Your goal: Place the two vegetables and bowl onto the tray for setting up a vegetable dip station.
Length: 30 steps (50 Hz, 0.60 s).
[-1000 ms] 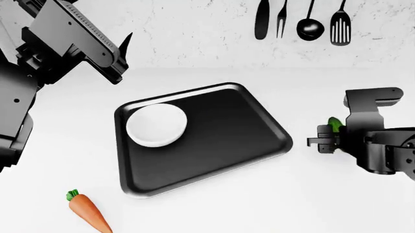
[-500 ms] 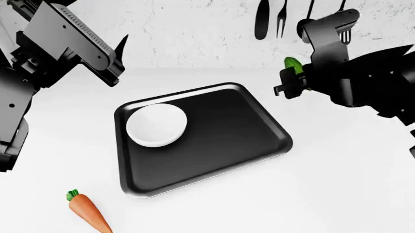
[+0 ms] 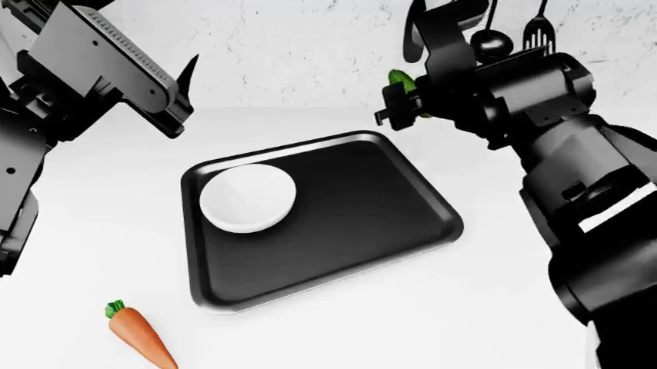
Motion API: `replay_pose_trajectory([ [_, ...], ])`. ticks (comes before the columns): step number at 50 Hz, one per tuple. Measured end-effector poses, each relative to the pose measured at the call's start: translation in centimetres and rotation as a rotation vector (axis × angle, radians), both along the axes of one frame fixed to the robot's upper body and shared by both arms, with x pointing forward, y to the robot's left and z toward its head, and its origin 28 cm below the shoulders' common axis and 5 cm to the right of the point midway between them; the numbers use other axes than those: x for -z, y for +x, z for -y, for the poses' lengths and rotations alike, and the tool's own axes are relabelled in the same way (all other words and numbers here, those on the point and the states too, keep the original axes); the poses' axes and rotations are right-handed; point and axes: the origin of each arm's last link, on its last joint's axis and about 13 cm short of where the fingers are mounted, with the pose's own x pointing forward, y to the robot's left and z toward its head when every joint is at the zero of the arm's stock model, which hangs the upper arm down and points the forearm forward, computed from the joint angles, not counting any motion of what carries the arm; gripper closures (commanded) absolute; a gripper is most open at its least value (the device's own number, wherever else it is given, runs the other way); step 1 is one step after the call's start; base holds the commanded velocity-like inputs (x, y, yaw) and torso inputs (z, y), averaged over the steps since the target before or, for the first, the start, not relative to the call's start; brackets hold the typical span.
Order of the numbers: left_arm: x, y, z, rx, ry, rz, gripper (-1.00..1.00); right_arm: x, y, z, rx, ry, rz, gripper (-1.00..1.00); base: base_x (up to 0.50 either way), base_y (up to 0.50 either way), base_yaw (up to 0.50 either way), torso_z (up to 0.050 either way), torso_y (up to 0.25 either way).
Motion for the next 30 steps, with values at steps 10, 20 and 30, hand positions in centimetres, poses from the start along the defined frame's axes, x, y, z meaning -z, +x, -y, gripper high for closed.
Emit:
replay_pose_trajectory([
  [10, 0.1, 0.0, 0.0, -0.002, 0.0, -0.003, -1.0, 1.2, 0.4, -1.2, -0.027, -0.003, -0.017, 1.0, 0.0, 0.0, 0.0, 0.0, 0.0],
  [20, 0.3, -0.1, -0.1, -0.005, -0.002, -0.005, -1.0, 2.3, 0.5, -1.7, -0.044, -0.015, -0.039, 1.0, 0.0, 0.0, 0.0, 0.0, 0.0],
  [30, 0.4, -0.1, -0.1, -0.005, -0.003, -0.004, -1.0, 3.1, 0.6, -1.8, -0.062, -0.029, -0.056, 1.0, 0.0, 0.0, 0.0, 0.0, 0.0],
])
